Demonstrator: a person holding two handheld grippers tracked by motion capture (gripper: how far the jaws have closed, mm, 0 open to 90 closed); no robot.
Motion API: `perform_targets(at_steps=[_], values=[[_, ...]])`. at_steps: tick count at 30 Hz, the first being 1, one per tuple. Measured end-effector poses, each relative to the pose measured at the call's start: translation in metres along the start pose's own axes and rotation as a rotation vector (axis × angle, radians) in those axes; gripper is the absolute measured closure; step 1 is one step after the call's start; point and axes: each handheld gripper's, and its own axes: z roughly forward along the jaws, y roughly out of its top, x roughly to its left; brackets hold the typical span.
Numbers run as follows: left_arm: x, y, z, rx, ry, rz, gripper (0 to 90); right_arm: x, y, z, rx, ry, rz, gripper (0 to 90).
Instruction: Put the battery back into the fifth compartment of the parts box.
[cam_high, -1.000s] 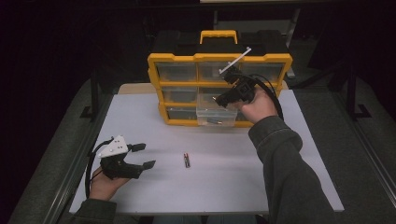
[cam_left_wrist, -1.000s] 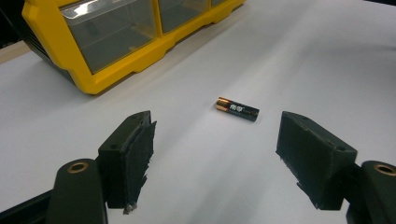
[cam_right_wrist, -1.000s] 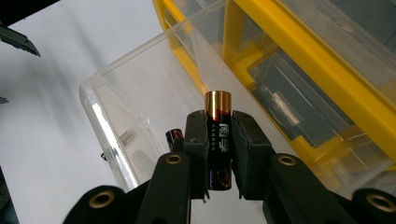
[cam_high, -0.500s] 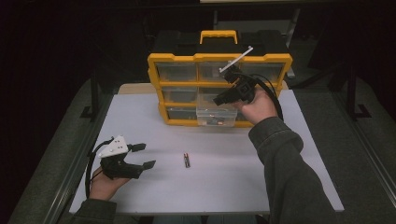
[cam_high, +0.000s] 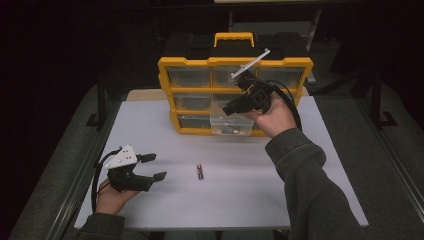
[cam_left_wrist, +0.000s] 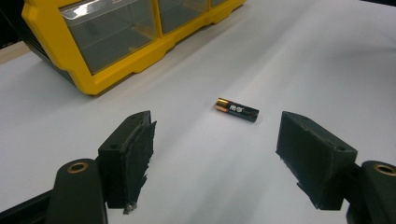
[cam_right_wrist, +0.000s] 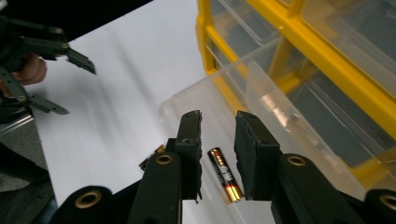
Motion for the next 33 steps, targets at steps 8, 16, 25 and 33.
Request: perform_targets(at_steps=[8, 16, 25, 33], values=[[-0.001, 0.000, 0.000, -0.009, 0.003, -0.005, 26.9, 0.023, 0.001, -0.003, -0.010, 0.010, -0.060, 67.0], [0.000, 0.000, 0.000, -0.014, 0.004, -0.009, 26.9, 0.043, -0.002, 0.004, -0.025, 0.043, -0.063, 63.5], [-0.001, 0.000, 0.000, -0.015, 0.004, -0.008, 26.8, 0.059, -0.011, 0.018, -0.014, 0.045, -0.082, 60.0], [-0.001, 0.000, 0.000, -0.014, 0.003, -0.005, 26.8, 0.071, -0.021, 0.034, 0.001, 0.053, -0.099, 57.2]])
